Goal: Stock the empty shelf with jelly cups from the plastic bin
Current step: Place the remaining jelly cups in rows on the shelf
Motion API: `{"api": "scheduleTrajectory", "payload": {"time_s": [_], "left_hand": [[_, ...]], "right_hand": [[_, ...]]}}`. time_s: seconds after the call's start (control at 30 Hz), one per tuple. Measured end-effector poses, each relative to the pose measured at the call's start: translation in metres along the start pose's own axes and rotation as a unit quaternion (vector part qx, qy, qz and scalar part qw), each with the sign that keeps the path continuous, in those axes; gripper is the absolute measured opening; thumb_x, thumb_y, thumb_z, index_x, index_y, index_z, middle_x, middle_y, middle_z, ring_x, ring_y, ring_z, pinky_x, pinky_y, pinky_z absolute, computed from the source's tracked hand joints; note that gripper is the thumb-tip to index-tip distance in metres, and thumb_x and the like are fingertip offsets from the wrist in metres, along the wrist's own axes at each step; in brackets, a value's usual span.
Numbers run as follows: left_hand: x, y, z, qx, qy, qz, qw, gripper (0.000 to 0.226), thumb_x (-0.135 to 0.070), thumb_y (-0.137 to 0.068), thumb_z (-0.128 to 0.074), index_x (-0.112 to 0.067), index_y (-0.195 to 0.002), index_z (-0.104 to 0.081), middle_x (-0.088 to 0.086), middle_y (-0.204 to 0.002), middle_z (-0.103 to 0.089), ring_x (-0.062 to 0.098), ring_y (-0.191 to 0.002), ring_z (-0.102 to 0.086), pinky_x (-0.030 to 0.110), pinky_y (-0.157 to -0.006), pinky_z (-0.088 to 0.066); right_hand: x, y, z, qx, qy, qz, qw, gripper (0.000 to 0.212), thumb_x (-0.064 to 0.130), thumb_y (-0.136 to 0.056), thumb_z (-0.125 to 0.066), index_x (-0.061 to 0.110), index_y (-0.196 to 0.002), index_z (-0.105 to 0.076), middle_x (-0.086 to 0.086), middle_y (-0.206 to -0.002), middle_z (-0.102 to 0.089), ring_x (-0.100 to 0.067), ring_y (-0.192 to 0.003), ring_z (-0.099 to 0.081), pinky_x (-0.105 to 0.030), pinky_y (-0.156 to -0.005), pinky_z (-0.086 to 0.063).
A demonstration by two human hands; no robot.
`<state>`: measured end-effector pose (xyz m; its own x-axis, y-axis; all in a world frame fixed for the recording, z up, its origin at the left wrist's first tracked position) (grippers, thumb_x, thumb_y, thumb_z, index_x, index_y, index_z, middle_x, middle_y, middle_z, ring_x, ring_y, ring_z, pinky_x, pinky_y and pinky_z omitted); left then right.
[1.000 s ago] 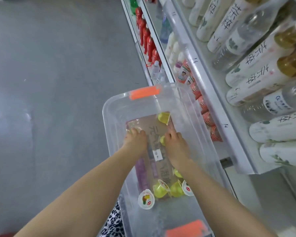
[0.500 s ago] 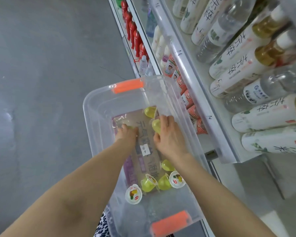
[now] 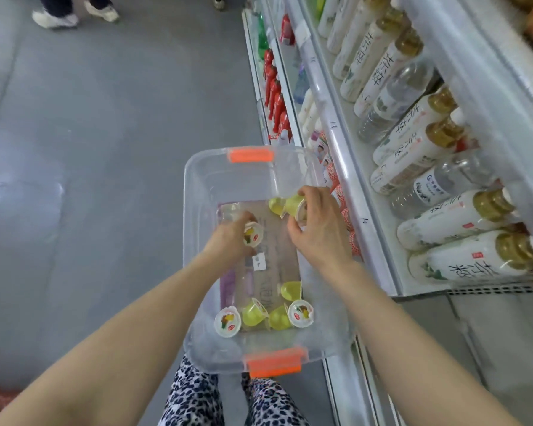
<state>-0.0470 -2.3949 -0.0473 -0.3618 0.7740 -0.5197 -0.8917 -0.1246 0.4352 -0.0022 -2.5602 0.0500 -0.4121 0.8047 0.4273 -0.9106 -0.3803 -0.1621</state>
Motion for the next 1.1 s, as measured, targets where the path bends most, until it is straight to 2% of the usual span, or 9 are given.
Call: {"api": "scheduleTrajectory", "payload": {"time_s": [0.1, 0.23, 0.33, 0.43, 0.6, 0.7, 0.83, 0.97, 1.1], "left_hand": [[-0.006, 0.041, 0.011, -0.038, -0.015, 0.017, 0.999, 0.056, -0.047, -0.075, -0.073, -0.028, -0.120, -0.045, -0.001, -0.091, -0.062, 0.025, -0.081, -0.060, 0.031, -0.066, -0.043], [-0.020, 0.089, 0.021, -0.074, -0.051, 0.052, 0.995, 0.063, -0.066, -0.077, -0.060, -0.031, -0.126, -0.044, 0.004, -0.095, -0.064, 0.031, -0.095, -0.064, 0.030, -0.069, -0.042], [-0.033, 0.118, 0.026, -0.095, -0.056, 0.022, 0.994, 0.064, -0.072, -0.074, -0.060, -0.032, -0.123, -0.048, 0.003, -0.103, -0.065, 0.028, -0.099, -0.063, 0.029, -0.072, -0.043], [-0.041, 0.140, 0.025, -0.104, -0.055, -0.032, 0.993, 0.069, -0.078, -0.067, -0.061, -0.033, -0.118, -0.054, 0.001, -0.113, -0.056, 0.023, -0.107, -0.054, 0.035, -0.086, -0.047], [-0.050, 0.192, 0.024, -0.131, 0.058, -0.101, 0.984, 0.047, -0.061, -0.066, -0.076, -0.027, -0.096, -0.061, -0.010, -0.088, -0.064, 0.011, -0.082, -0.062, 0.027, -0.071, -0.050], [-0.053, 0.240, 0.023, -0.147, 0.105, -0.135, 0.974, 0.036, -0.040, -0.072, -0.081, -0.027, -0.096, -0.057, -0.018, -0.075, -0.058, -0.002, -0.068, -0.055, 0.006, -0.057, -0.038], [-0.056, 0.303, 0.015, -0.155, 0.128, -0.188, 0.961, 0.036, -0.036, -0.076, -0.079, -0.029, -0.102, -0.053, -0.020, -0.079, -0.058, -0.015, -0.069, -0.055, 0.000, -0.060, -0.036], [-0.062, 0.349, 0.001, -0.144, 0.122, -0.224, 0.956, 0.054, -0.043, -0.076, -0.078, -0.029, -0.120, -0.050, -0.010, -0.099, -0.065, 0.009, -0.087, -0.061, 0.014, -0.070, -0.044], [-0.092, 0.391, -0.008, -0.138, 0.105, -0.277, 0.945, 0.050, -0.042, -0.074, -0.079, -0.027, -0.114, -0.053, -0.011, -0.100, -0.064, 0.012, -0.087, -0.063, 0.031, -0.081, -0.051]], "right_hand": [[0.002, 0.014, 0.012, 0.002, -0.016, 0.009, 1.000, 0.042, 0.024, -0.084, -0.066, 0.013, -0.119, -0.048, -0.005, -0.116, -0.053, -0.022, -0.103, -0.053, -0.032, -0.082, -0.045], [0.014, 0.039, 0.026, 0.005, -0.019, 0.029, 0.999, 0.044, 0.026, -0.084, -0.067, 0.013, -0.122, -0.047, -0.005, -0.116, -0.054, -0.022, -0.102, -0.053, -0.032, -0.083, -0.043], [0.021, 0.059, 0.037, -0.004, -0.010, 0.038, 0.999, 0.044, 0.031, -0.086, -0.066, 0.016, -0.121, -0.045, -0.003, -0.113, -0.054, -0.020, -0.098, -0.054, -0.029, -0.079, -0.043], [0.028, 0.083, 0.051, -0.020, -0.009, 0.035, 0.999, 0.043, 0.032, -0.086, -0.066, 0.016, -0.120, -0.046, -0.002, -0.112, -0.054, -0.018, -0.098, -0.053, -0.028, -0.079, -0.043], [0.045, 0.141, 0.084, -0.059, -0.009, 0.022, 0.998, 0.045, 0.029, -0.082, -0.064, 0.014, -0.121, -0.047, -0.003, -0.114, -0.055, -0.020, -0.100, -0.054, -0.032, -0.081, -0.045], [0.057, 0.184, 0.102, -0.076, -0.010, 0.017, 0.997, 0.046, 0.028, -0.082, -0.066, 0.011, -0.121, -0.048, -0.005, -0.112, -0.055, -0.022, -0.100, -0.054, -0.031, -0.081, -0.040], [0.071, 0.245, 0.128, -0.099, -0.008, -0.003, 0.995, 0.044, 0.022, -0.079, -0.067, 0.011, -0.118, -0.050, -0.006, -0.111, -0.055, -0.025, -0.102, -0.053, -0.035, -0.083, -0.043], [0.083, 0.306, 0.160, -0.130, 0.013, -0.020, 0.991, 0.046, 0.024, -0.081, -0.068, 0.013, -0.122, -0.050, -0.008, -0.111, -0.055, -0.026, -0.100, -0.054, -0.036, -0.080, -0.043], [0.082, 0.362, 0.200, -0.157, 0.036, -0.053, 0.986, 0.051, 0.026, -0.080, -0.068, 0.014, -0.126, -0.050, -0.008, -0.113, -0.056, -0.027, -0.103, -0.053, -0.037, -0.084, -0.044]]}}
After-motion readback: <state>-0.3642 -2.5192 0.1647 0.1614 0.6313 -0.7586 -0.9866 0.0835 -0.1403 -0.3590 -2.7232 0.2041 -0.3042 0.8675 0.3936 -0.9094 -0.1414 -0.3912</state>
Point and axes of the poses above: each hand's wrist, its own y-axis away from the middle knuckle, its own z-axis out of the back of the hand, x = y × z, the point moved 7 cm from there along -y, towards the middle knuckle
